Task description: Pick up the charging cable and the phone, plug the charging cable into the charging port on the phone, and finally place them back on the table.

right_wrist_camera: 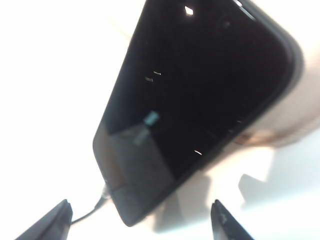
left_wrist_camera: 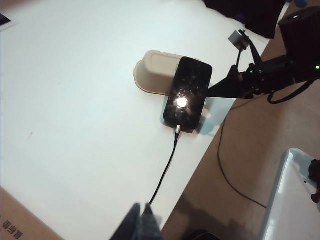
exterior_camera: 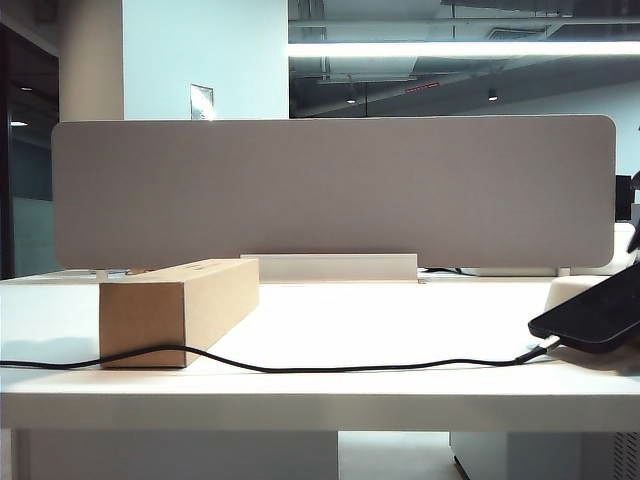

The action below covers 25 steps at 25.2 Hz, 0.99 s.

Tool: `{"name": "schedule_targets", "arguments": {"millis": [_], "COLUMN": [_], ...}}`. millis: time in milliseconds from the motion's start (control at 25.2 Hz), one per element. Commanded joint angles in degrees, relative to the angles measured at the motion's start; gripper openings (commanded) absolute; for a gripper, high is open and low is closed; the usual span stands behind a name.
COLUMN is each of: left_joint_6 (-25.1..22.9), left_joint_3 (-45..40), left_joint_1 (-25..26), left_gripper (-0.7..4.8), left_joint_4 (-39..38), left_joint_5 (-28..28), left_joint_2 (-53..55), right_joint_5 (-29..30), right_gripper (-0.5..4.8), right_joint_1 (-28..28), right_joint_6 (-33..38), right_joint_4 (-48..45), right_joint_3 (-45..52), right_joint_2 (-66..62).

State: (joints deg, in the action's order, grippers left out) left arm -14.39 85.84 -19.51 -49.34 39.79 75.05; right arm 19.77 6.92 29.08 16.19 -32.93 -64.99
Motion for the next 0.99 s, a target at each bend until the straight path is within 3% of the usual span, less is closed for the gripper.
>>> {"name": "schedule_targets", "arguments": {"millis": [40, 199, 238, 318, 397, 516, 794, 874, 993], "left_joint_6": [-0.4, -2.0, -3.0, -4.1, -4.2, -4.0, -3.1, -3.1, 1.4], "left_joint_3": [0.1, 0.1, 0.1, 0.1, -0.2, -1.6, -12.6, -16.3, -24.3], "left_joint_1": [0.0, 0.0, 0.0, 0.0, 0.0, 0.0, 0.0, 0.0, 0.0], "left_gripper": [-0.06, -0.06, -0.06, -0.06, -0.06, -0.06, -0.06, -0.06, -0.06], "left_joint_4": [-0.1, -1.8, -2.6, -3.8, -3.8, -3.8, 1.0, 2.3, 7.5], "left_joint_5": [-0.1, -0.9, -3.0, -8.7, -14.6, -16.6, -19.4, -22.4, -27.7], "left_joint_2": [-1.0, -3.6, -4.2, -5.1, -6.2, -7.5, -13.0, -15.4, -24.6], "right_joint_5": [-2.2, -1.4, -1.4, -1.4, -1.7, -3.3, -4.5, -4.4, -4.7], "right_gripper": [3.78, 3.74, 3.47, 2.42, 0.90, -0.06, -0.06, -0.06, -0.06], "right_joint_1": [0.0, 0.0, 0.0, 0.0, 0.0, 0.0, -0.1, -0.2, -1.9], "right_joint_6": [-1.4, -2.7, -3.3, -6.2, -10.9, -14.5, -18.8, -18.8, -18.4], "right_joint_4": [1.5, 5.2, 5.4, 5.5, 5.8, 5.9, 3.3, 2.1, 1.2], "right_joint_3": [-0.2, -0.2, -0.2, -0.2, -0.2, -0.2, 1.2, 2.6, 4.9], "right_joint_2": [0.8, 3.6, 4.7, 6.9, 10.3, 15.2, 26.1, 29.0, 31.9]}}
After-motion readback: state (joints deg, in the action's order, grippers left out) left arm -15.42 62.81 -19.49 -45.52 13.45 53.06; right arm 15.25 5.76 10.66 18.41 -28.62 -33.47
